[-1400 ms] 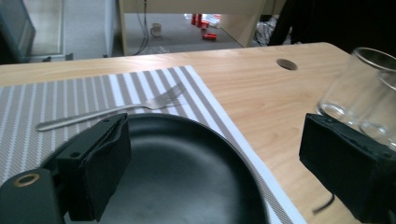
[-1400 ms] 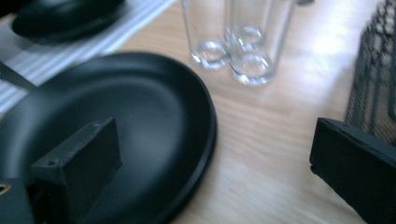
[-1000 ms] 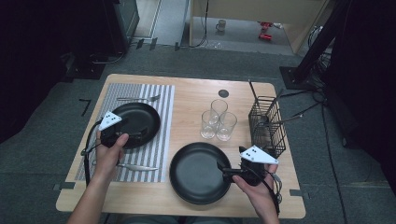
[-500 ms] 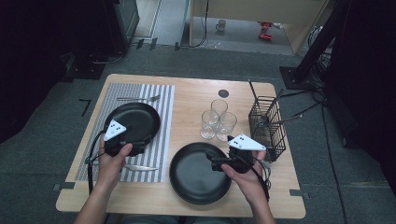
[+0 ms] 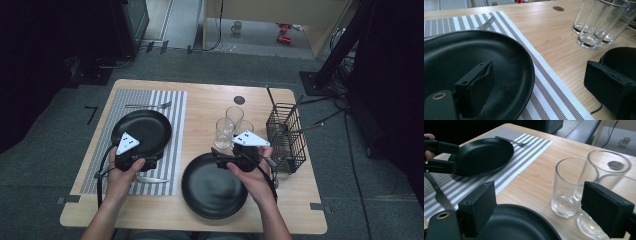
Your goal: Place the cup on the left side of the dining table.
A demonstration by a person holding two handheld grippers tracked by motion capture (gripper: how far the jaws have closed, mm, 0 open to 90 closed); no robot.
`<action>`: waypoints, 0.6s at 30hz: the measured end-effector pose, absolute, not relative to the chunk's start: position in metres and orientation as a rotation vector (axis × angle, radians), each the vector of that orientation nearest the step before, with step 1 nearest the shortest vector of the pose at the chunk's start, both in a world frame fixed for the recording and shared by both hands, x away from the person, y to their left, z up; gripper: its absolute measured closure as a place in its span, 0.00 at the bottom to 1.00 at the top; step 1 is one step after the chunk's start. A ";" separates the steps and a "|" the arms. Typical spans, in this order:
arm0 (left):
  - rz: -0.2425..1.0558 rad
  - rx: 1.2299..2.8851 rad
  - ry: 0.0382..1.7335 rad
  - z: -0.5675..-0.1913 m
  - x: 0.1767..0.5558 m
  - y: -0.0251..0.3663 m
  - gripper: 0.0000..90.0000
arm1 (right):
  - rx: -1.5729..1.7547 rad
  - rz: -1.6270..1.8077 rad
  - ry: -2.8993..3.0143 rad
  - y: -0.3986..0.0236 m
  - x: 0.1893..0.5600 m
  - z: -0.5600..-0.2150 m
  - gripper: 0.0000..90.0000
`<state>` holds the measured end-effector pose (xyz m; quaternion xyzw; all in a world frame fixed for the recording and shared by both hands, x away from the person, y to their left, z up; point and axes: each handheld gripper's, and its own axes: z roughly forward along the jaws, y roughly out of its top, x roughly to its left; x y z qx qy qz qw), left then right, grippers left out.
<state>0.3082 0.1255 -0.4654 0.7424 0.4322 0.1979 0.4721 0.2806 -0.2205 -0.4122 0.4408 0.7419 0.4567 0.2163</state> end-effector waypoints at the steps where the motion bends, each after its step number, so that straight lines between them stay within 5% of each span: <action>1: 0.484 1.813 1.063 -0.466 0.308 0.126 0.11 | 1.224 1.264 2.062 -0.217 0.286 -0.413 0.14; 8: 0.458 1.804 1.059 -0.466 0.309 0.127 0.11 | 1.213 1.276 2.077 -0.208 0.302 -0.417 0.16; 18: 0.448 1.791 1.057 -0.466 0.309 0.127 0.14 | 1.212 1.287 2.053 -0.198 0.323 -0.423 0.38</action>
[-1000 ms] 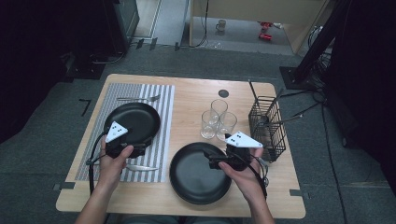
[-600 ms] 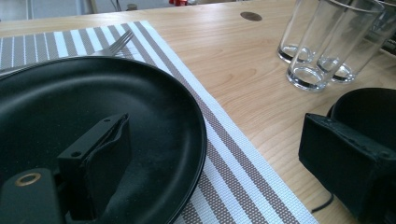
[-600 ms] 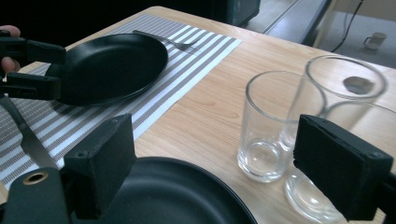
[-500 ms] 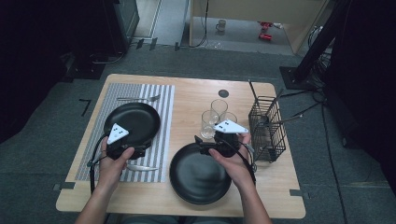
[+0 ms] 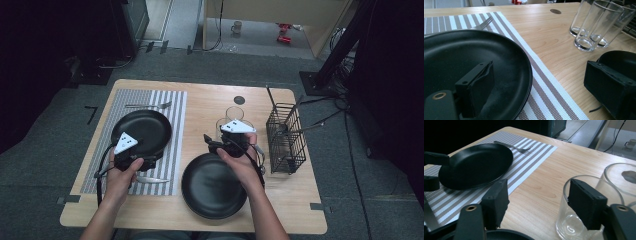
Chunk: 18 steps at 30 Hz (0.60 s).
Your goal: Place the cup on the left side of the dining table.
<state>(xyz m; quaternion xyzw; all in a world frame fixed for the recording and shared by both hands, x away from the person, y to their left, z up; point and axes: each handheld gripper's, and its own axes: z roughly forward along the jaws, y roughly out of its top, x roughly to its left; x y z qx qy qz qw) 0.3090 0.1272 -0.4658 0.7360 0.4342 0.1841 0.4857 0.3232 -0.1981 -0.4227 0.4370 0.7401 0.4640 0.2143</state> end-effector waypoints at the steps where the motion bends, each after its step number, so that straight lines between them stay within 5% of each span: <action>1: 0.448 1.791 1.060 -0.466 0.309 0.128 0.16 | 1.213 1.287 2.052 -0.196 0.327 -0.424 0.39; 18: 0.412 1.788 1.056 -0.467 0.309 0.125 0.16 | 1.184 1.321 2.057 -0.188 0.334 -0.434 0.41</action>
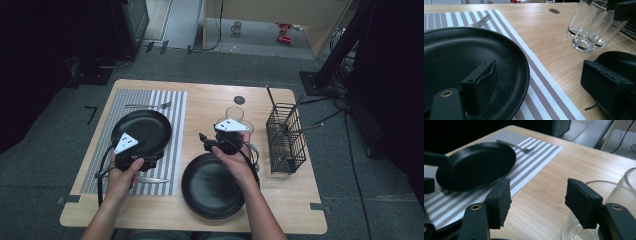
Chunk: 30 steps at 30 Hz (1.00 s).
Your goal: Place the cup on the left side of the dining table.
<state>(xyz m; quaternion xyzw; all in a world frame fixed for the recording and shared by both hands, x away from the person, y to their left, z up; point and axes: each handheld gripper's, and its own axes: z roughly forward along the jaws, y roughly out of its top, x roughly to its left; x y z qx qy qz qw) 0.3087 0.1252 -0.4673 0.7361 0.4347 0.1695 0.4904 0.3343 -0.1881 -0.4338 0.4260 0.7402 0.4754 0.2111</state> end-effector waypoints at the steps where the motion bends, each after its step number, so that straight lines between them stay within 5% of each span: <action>1: 0.411 1.787 1.055 -0.467 0.309 0.125 0.16 | 1.185 1.325 2.042 -0.190 0.334 -0.433 0.41; 23: 0.383 1.800 1.047 -0.471 0.309 0.120 0.16 | 1.151 1.329 2.100 -0.187 0.336 -0.441 0.39; 30: 0.384 1.795 1.056 -0.471 0.309 0.121 0.16 | 1.200 1.334 1.985 -0.201 0.334 -0.433 0.19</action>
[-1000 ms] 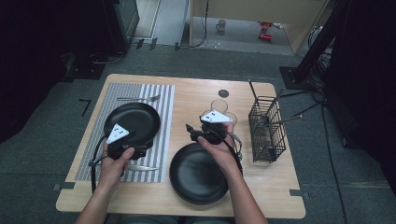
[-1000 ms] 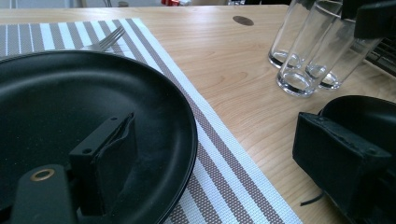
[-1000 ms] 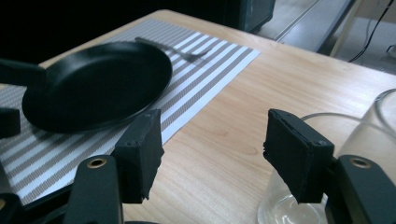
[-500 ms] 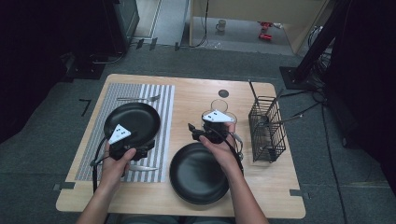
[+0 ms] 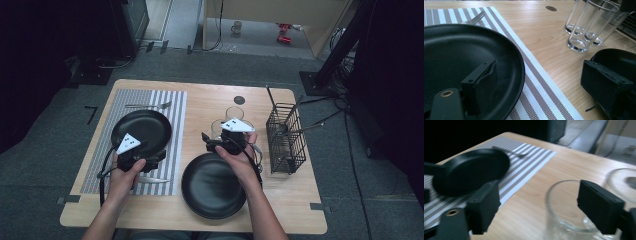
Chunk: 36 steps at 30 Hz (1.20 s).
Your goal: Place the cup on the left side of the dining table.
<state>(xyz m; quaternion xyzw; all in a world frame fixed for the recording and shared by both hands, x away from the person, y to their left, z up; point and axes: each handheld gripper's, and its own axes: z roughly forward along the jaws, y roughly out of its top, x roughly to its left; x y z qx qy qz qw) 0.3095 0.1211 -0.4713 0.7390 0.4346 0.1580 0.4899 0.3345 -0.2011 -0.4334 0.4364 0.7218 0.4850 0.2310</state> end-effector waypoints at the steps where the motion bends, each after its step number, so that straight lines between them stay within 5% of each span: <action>1: 0.384 1.795 1.056 -0.471 0.309 0.121 0.16 | 1.200 1.334 1.985 -0.201 0.334 -0.433 0.19; 11: 0.374 1.800 1.051 -0.472 0.309 0.119 0.16 | 1.251 1.227 1.944 -0.207 0.341 -0.439 0.15; 36: 0.342 1.791 1.032 -0.471 0.309 0.114 0.16 | 1.337 1.110 1.934 -0.189 0.349 -0.456 0.27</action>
